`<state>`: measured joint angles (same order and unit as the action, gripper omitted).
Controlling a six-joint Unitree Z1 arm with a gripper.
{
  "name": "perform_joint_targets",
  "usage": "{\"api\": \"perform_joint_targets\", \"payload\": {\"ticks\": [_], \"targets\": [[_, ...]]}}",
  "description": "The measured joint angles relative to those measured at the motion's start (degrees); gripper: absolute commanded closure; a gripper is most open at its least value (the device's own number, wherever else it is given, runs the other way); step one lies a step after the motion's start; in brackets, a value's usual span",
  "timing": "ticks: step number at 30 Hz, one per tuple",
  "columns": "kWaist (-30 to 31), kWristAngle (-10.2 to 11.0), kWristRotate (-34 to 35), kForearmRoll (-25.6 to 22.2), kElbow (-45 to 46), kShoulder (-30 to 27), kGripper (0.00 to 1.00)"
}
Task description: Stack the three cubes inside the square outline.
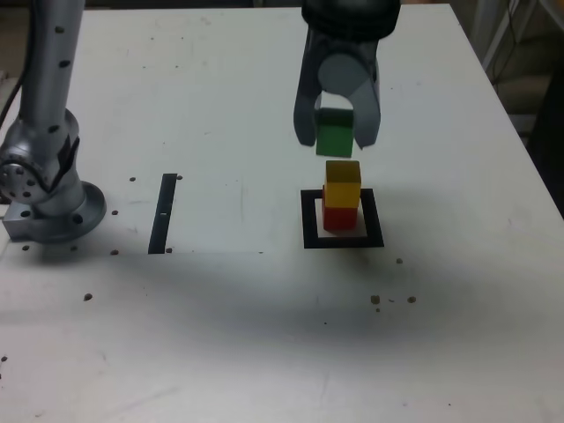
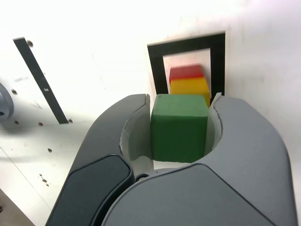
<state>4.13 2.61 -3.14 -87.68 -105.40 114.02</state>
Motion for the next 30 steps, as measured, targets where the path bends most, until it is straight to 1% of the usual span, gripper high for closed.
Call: {"api": "perform_joint_targets", "payload": {"ticks": [9,19,21,22,23,27,28,29,30], "targets": [[1.6,-0.7,1.4,1.5,1.2,0.0,0.70],[1.6,-0.7,1.5,3.4,1.4,1.1,0.70],[1.6,-0.7,1.5,3.6,1.4,1.2,0.67],[1.6,-0.6,1.5,3.6,1.4,1.2,0.62],[1.6,-0.5,1.5,3.7,1.5,1.2,0.54],[1.5,-0.3,1.5,4.4,2.4,1.2,0.15],[1.4,-0.2,1.4,4.6,2.8,1.2,0.07],[1.3,-0.2,1.4,4.7,3.1,1.2,0.03],[1.1,-0.2,1.3,4.8,3.5,1.2,0.01]]}}
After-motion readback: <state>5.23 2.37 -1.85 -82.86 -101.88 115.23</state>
